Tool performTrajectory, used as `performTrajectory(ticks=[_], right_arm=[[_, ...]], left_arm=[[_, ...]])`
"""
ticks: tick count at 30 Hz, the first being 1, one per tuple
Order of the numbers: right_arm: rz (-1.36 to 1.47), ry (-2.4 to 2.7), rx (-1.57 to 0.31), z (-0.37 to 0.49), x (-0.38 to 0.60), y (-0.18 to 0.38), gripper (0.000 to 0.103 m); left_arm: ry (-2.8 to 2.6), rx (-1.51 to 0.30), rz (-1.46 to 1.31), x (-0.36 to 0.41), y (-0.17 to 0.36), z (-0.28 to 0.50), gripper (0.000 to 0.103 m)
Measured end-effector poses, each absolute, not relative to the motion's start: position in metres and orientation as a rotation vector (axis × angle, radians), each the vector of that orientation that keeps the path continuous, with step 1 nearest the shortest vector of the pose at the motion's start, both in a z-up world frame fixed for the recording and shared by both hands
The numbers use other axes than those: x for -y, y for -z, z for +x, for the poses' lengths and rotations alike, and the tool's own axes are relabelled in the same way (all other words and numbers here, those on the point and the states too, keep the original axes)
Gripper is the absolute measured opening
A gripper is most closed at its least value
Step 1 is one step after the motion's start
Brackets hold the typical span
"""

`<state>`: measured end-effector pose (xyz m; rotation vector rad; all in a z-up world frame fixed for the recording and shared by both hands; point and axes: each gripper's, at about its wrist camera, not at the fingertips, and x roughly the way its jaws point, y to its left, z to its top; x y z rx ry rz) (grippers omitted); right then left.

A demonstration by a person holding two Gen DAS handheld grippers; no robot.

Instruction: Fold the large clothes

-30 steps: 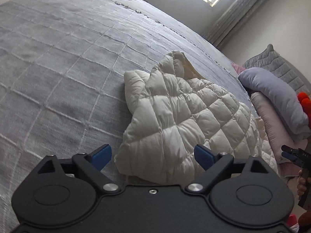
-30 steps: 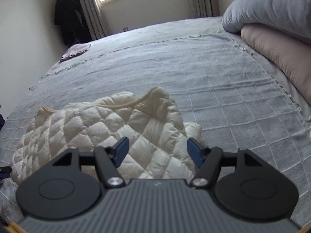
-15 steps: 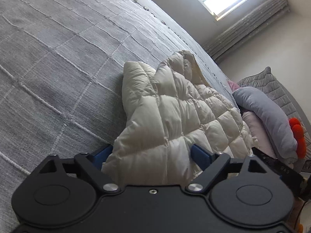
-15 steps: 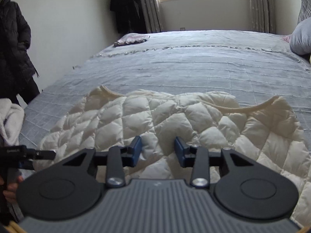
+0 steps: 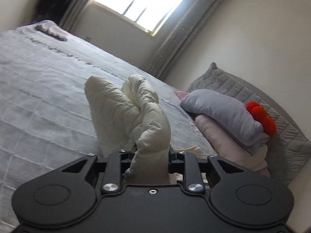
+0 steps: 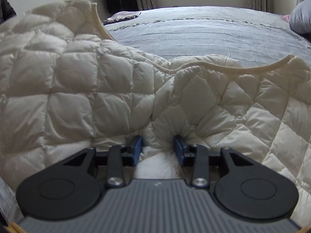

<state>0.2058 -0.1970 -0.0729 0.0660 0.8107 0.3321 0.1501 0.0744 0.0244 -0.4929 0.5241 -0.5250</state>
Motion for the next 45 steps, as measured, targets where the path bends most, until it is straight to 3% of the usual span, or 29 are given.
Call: performTrajectory(ticks=[6,9,12,15,19,24,26,28,31,32,36,41,44,45], right_arm=[[0.247,-0.412,-0.83,0.21,0.238,0.062,0.036],[0.4,-0.436,-0.805,0.197,0.291,0.041,0.042],[0.479,-0.351,-0.758,0.179,0.353,0.023,0.063],[0.617,-0.325,-0.702,0.158,0.409,0.008,0.068],[0.76,-0.353,-0.643,0.143,0.447,-0.007,0.094],[0.727,-0.393,-0.726,0.163,0.433,-0.007,0.099],[0.598,-0.318,-0.793,0.178,0.414,-0.004,0.097],[0.471,-0.251,-0.823,0.191,0.401,0.003,0.068],[0.435,-0.201,-0.881,0.202,0.405,0.026,0.053],[0.441,-0.181,-0.881,0.201,0.409,0.031,0.052],[0.465,-0.177,-0.862,0.195,0.416,0.038,0.052],[0.469,-0.176,-0.855,0.192,0.418,0.034,0.055],[0.457,-0.176,-0.856,0.191,0.418,0.029,0.064],[0.455,-0.172,-0.859,0.19,0.418,0.026,0.072]], left_arm=[[0.683,-0.547,-0.436,0.005,-0.03,0.163,0.026],[0.732,-0.575,-0.419,0.032,-0.024,0.169,0.026],[0.783,-0.624,-0.379,0.062,-0.016,0.173,0.026],[0.827,-0.679,-0.32,0.092,-0.003,0.173,0.027],[0.852,-0.738,-0.233,0.136,0.016,0.174,0.031],[0.894,-0.781,-0.167,0.165,0.034,0.177,0.035],[0.915,-0.776,-0.118,0.167,0.032,0.175,0.036],[0.94,-0.769,-0.08,0.164,0.024,0.175,0.038],[0.98,-0.751,-0.077,0.141,0.003,0.172,0.055],[0.981,-0.725,-0.075,0.135,-0.004,0.17,0.059],[0.896,-0.635,-0.029,0.111,-0.027,0.177,0.059],[0.737,-0.649,-0.013,0.112,-0.02,0.218,0.059],[0.69,-0.696,0.007,0.107,-0.006,0.231,0.059],[0.689,-0.698,0.012,0.108,-0.002,0.232,0.059]])
